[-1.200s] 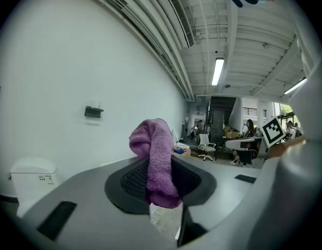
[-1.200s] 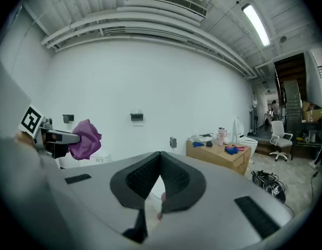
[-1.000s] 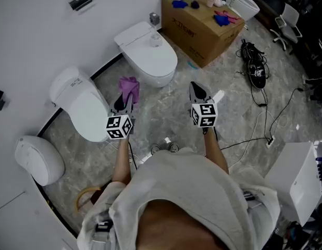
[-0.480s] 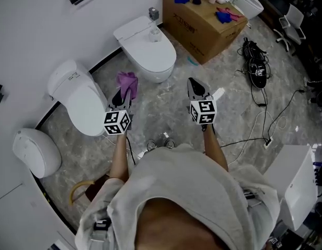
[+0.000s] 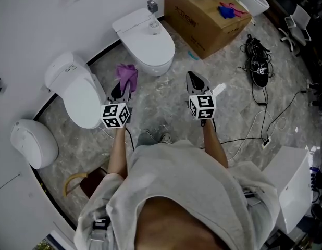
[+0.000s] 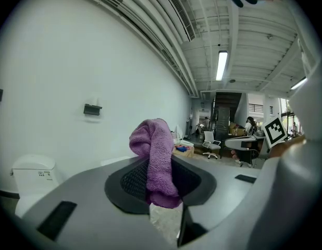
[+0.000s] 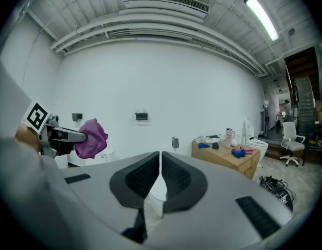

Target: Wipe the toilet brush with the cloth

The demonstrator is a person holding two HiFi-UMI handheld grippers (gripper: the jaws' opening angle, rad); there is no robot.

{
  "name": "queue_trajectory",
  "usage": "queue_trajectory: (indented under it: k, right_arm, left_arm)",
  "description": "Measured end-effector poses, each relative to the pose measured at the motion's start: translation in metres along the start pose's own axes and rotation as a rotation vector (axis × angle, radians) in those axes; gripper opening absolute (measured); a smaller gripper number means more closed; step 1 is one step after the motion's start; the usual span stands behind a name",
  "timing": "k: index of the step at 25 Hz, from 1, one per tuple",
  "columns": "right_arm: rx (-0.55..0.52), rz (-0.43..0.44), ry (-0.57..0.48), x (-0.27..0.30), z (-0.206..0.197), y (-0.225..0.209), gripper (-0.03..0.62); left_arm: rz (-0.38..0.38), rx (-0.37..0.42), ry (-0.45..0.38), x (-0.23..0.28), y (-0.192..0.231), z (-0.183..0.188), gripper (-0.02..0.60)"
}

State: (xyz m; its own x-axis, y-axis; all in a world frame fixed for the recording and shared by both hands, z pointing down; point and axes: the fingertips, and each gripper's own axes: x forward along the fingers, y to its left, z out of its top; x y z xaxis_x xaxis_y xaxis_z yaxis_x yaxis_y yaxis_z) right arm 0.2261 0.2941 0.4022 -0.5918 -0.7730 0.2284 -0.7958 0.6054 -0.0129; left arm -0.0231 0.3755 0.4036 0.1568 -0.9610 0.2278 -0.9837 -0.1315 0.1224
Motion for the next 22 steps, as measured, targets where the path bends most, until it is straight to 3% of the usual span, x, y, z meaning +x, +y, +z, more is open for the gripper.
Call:
queue_trajectory:
  k: [12, 22]
  right_arm:
    - [-0.003, -0.009, 0.015, 0.046, -0.001, -0.01, 0.034]
    - [-0.035, -0.074, 0.013, 0.133, 0.039, -0.027, 0.034]
  left_arm:
    - [-0.014, -0.022, 0.015, 0.049, 0.024, -0.006, 0.112]
    - [-0.093, -0.028, 0.005, 0.14, 0.076, 0.027, 0.112]
